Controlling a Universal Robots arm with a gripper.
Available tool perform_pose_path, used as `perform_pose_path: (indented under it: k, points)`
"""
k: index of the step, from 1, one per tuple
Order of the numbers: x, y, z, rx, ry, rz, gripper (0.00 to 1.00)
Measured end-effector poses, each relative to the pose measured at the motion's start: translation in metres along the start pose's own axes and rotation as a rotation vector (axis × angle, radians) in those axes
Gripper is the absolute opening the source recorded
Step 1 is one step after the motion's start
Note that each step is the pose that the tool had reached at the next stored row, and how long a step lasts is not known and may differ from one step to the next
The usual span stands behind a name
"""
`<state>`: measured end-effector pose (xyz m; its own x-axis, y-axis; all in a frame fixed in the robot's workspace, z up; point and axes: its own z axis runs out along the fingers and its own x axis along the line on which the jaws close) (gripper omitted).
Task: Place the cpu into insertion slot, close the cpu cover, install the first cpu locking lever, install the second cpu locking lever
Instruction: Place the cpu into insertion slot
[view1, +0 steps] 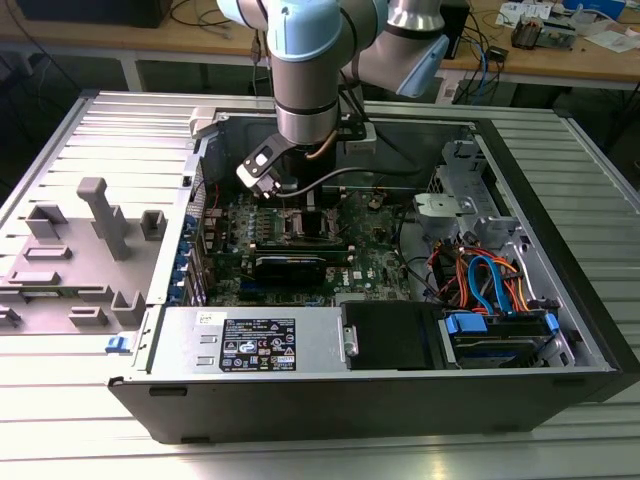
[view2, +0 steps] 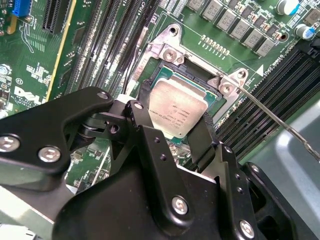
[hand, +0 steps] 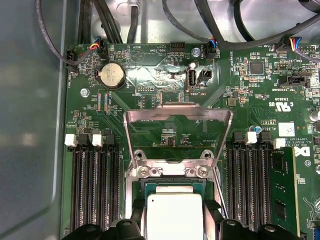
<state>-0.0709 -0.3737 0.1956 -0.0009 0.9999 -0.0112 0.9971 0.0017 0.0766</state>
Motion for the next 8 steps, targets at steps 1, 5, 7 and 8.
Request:
perform_pose_path:
  k: [1, 5, 7, 8]
  points:
    - [0.0, 0.0, 0.0005, -0.0001, 0.0002, 0.0, 0.54]
    - [0.0001, 0.0, 0.001, -0.0005, 0.0007, 0.0, 0.54]
    - [0.0001, 0.0, 0.001, -0.0004, 0.0006, 0.0, 0.54]
    - [0.0001, 0.0, 0.001, -0.0004, 0.0006, 0.0, 0.54]
